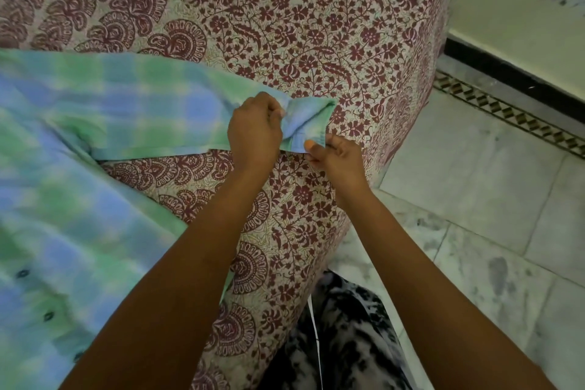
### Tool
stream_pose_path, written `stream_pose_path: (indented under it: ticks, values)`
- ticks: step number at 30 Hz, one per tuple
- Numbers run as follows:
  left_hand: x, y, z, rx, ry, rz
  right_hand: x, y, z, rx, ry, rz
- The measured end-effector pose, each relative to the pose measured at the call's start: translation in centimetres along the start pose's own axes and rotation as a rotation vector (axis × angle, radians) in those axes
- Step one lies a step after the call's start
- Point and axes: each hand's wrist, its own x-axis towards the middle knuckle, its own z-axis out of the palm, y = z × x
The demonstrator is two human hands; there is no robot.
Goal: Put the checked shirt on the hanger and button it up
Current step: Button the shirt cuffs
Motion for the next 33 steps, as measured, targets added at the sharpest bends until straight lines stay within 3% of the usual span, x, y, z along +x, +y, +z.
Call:
stream_pose_path:
  ticks: [2, 7, 12, 18, 24, 29, 33]
  values:
    - [0.1, 0.0, -0.2, 0.025, 0.064, 0.005, -0.3, 0.1, 0.3, 0.030, 0.014, 0.033]
    - [-2.0, 1.2, -0.6, -0.110, -0.034, 0.056, -0.9, -0.6, 1.3, 0.163, 0.073, 0.072]
    - [-3.5, 1.2, -1.4, -0.324, -0.099, -0.061, -1.4, -1.1, 2.0, 0.274, 0.098, 0.103]
    - [-3.1, 1.0, -1.5, -0.305, -0.119, -0.117, -2.0, -0.9, 2.0, 0.320, 0.067, 0.117]
    - [-2.4, 0.3, -1.6, -0.275, 0.019, -0.144, -2.2, -0.9, 2.6, 0.353, 0.051, 0.142]
    - [-4.1, 1.3, -1.3, -0.333, -0.103, -0.096, -2.1, -1.5, 2.7, 0.428, 0.105, 0.113]
    - [-4.1, 0.9, -0.9, -0.366, -0.088, -0.141, -2.3, -1.6, 2.3, 0.372, 0.069, 0.096]
